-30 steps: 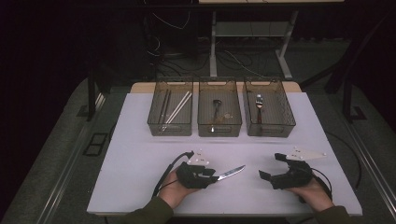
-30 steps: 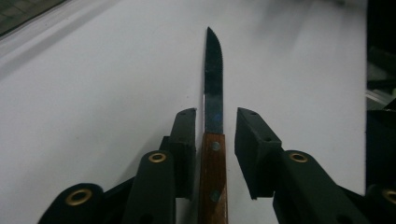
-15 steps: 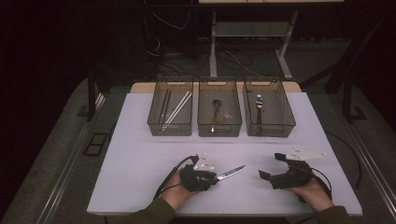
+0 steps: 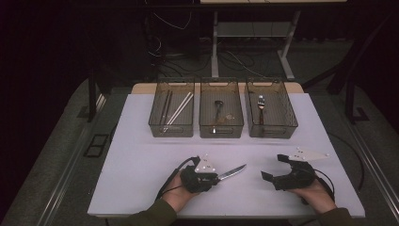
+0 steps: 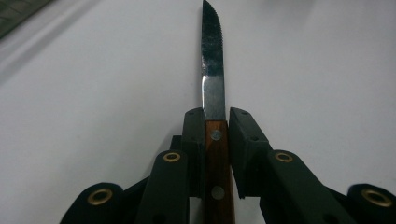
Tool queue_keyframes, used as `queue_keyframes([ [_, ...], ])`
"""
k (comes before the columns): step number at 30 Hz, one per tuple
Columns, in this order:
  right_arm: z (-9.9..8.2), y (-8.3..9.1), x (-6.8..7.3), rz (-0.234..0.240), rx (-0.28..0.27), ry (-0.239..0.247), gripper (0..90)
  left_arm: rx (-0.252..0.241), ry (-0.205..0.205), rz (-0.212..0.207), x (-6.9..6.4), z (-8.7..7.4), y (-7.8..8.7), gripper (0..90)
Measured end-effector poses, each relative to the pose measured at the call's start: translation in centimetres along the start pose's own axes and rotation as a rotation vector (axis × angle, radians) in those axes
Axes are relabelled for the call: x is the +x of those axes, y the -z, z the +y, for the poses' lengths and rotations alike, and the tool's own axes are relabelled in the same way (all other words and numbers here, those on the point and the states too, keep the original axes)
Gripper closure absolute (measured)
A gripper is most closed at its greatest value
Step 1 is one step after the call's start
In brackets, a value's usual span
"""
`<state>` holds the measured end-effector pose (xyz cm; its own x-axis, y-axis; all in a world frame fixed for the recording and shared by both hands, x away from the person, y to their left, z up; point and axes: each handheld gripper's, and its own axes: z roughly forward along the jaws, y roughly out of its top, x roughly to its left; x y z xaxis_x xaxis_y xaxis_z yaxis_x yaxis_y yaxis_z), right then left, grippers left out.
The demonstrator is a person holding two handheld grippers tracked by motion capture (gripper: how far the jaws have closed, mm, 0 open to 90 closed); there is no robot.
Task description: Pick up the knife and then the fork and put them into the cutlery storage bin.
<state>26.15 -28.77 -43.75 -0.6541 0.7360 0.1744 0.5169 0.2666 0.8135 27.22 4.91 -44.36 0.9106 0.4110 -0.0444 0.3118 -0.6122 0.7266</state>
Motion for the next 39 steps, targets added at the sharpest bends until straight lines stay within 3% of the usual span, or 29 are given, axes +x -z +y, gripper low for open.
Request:
queue_keyframes([
  [1, 0.1, 0.0, 0.0, 0.002, 0.008, -0.005, 3.2, -0.008, 0.002, -0.001, 0.3, 0.1, 0.4, 76.8],
  [2, 0.2, 0.0, 0.1, 0.007, 0.017, -0.017, 3.2, -0.037, 0.033, 0.002, 0.3, 0.1, 0.6, 76.8],
  [3, 0.3, 0.0, 0.2, 0.016, 0.021, -0.021, 3.2, -0.044, 0.032, 0.008, 0.4, 0.2, 1.0, 76.8],
  [4, 0.4, 0.0, 0.3, 0.023, 0.023, -0.031, 3.2, -0.069, 0.056, 0.013, 0.4, 0.2, 1.2, 76.8],
  [13, 1.8, -0.4, 1.5, 0.095, 0.005, -0.062, 7.3, -0.178, 0.081, 0.032, 0.6, 1.1, 3.0, 76.8],
  [16, 2.4, -0.9, 1.7, 0.119, -0.001, -0.072, 7.9, -0.192, 0.081, 0.039, 0.6, 1.5, 3.1, 76.7],
  [18, 3.0, -1.3, 2.0, 0.139, -0.015, -0.088, 14.2, -0.197, 0.086, 0.047, 0.6, 1.7, 2.9, 76.8],
  [25, 5.1, -2.6, 2.5, 0.160, -0.046, -0.133, 17.8, -0.244, 0.084, 0.072, 0.9, 3.0, 2.7, 76.8],
  [35, 6.6, -4.4, 2.9, 0.254, -0.104, -0.195, 38.5, -0.285, 0.083, 0.095, 0.4, 3.2, 2.8, 76.7],
  [39, 6.7, -5.3, 3.0, 0.299, -0.103, -0.224, 48.3, -0.296, 0.081, 0.104, 0.2, 3.2, 2.9, 76.7],
])
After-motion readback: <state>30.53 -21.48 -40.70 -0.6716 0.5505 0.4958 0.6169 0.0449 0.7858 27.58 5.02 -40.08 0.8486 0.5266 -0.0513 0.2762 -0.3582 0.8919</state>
